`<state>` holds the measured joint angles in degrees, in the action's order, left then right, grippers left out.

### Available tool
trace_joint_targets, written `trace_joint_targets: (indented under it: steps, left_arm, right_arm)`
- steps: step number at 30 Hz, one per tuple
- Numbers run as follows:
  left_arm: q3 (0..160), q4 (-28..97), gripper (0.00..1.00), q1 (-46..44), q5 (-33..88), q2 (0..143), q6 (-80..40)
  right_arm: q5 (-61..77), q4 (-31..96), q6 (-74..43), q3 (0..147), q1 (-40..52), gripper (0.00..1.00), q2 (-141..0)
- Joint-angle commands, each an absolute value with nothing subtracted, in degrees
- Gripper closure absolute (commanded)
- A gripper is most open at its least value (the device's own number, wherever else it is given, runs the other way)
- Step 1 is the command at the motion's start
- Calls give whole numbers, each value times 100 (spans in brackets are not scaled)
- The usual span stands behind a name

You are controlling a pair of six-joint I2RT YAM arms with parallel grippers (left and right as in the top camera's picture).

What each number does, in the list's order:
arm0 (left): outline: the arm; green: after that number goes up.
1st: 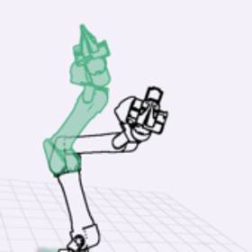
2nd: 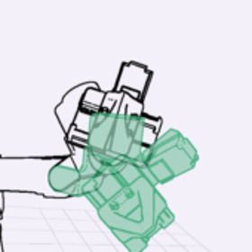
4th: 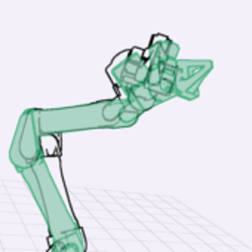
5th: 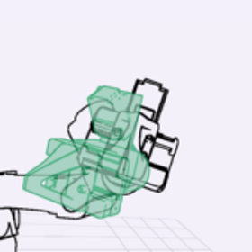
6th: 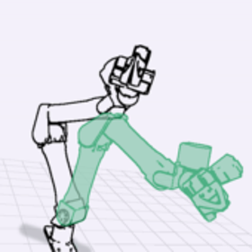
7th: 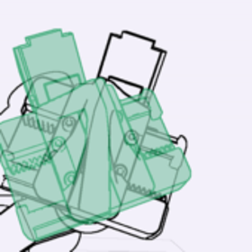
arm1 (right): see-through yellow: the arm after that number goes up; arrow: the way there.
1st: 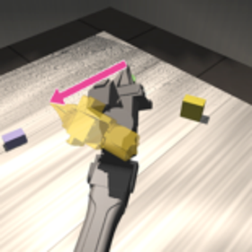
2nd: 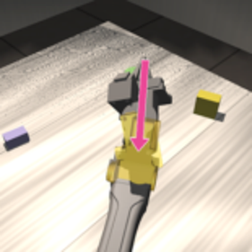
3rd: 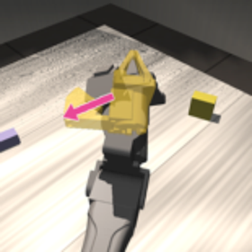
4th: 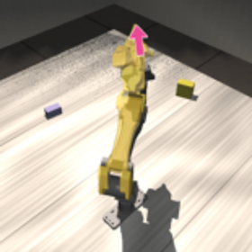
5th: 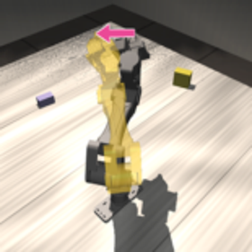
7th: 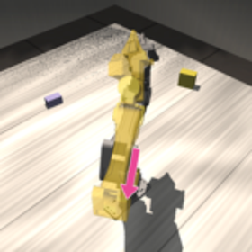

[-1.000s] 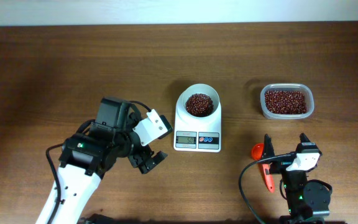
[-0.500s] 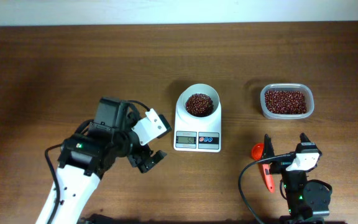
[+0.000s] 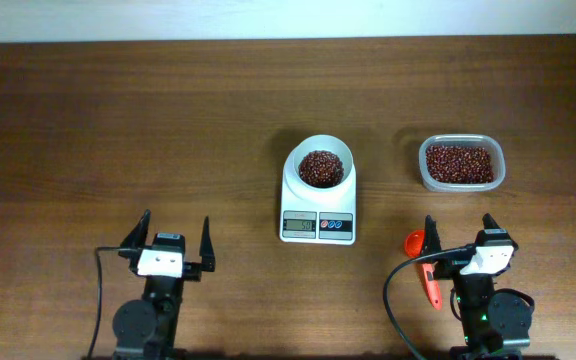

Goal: Scoop and weigh 50g on scale

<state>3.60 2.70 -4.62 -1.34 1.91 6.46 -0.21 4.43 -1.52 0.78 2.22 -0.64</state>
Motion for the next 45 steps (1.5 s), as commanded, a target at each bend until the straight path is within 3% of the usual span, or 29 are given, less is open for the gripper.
trace_joint_targets:
  steps: [1,9,11,45]
  left_arm:
    - [47,261,1,-377,-257,23,456]
    - [47,480,1,-172,25,23,685]
    - [47,478,1,-169,-152,23,-5]
    - [49,475,1,-169,-126,30,106]
  right_arm:
    - [-71,460,-169,32,185,1,-21]
    - [-69,460,-167,32,185,1,-21]
    - [-69,460,-169,32,185,1,-21]
    - [-71,460,-169,32,185,1,-21]
